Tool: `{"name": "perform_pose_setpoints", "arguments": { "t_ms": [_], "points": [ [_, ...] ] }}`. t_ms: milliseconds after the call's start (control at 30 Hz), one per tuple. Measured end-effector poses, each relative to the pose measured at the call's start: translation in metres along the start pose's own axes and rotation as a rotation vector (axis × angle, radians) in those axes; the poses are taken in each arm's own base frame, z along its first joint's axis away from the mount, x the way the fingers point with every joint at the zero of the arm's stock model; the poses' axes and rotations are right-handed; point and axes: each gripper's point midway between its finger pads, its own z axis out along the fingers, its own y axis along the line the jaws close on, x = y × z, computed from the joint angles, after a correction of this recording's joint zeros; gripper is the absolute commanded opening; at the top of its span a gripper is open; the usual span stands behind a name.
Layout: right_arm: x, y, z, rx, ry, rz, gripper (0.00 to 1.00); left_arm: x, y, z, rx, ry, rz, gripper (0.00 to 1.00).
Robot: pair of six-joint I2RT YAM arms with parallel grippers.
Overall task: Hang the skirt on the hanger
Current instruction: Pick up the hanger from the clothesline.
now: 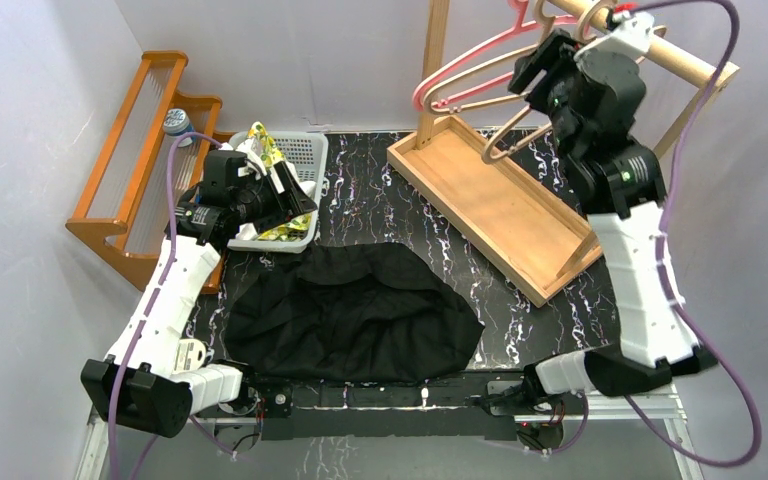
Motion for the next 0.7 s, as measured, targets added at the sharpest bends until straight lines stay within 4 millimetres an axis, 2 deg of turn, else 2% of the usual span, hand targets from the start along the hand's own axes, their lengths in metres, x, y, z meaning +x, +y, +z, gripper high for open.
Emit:
{"name": "perform_pose_setpoints", "arguments": {
  "t_ms": [33,100,167,267,333,400,567,700],
  "points": [
    [-0.007,0.000,0.005,0.022,-0.017,0.004,0.75,0.000,0.000,0.000,0.000,-0.001,-0.001,0.70],
    [-0.003,-0.005,0.024,0.086,-0.011,-0.010,0.76,0.000,0.000,0.000,0.001,-0.001,-0.002,0.70],
    [0.014,-0.014,0.042,0.152,0.024,-0.041,0.75,0.000,0.000,0.001,-0.001,0.002,-0.003,0.70],
    [0.044,-0.030,0.054,0.244,0.100,-0.096,0.71,0.000,0.001,0.003,-0.004,0.007,-0.005,0.70],
    [0.059,-0.041,0.054,0.300,0.143,-0.135,0.68,0.001,0.001,0.003,-0.005,0.008,-0.005,0.70],
    [0.065,-0.050,0.050,0.344,0.158,-0.163,0.67,0.001,0.001,0.003,-0.005,0.007,-0.005,0.70],
    [0.062,-0.057,0.035,0.368,0.145,-0.209,0.69,0.001,0.001,0.004,-0.006,0.008,-0.005,0.70],
    [0.047,-0.050,0.025,0.327,0.104,-0.222,0.70,0.001,0.002,0.005,-0.008,0.011,-0.006,0.70]
  ]
}}
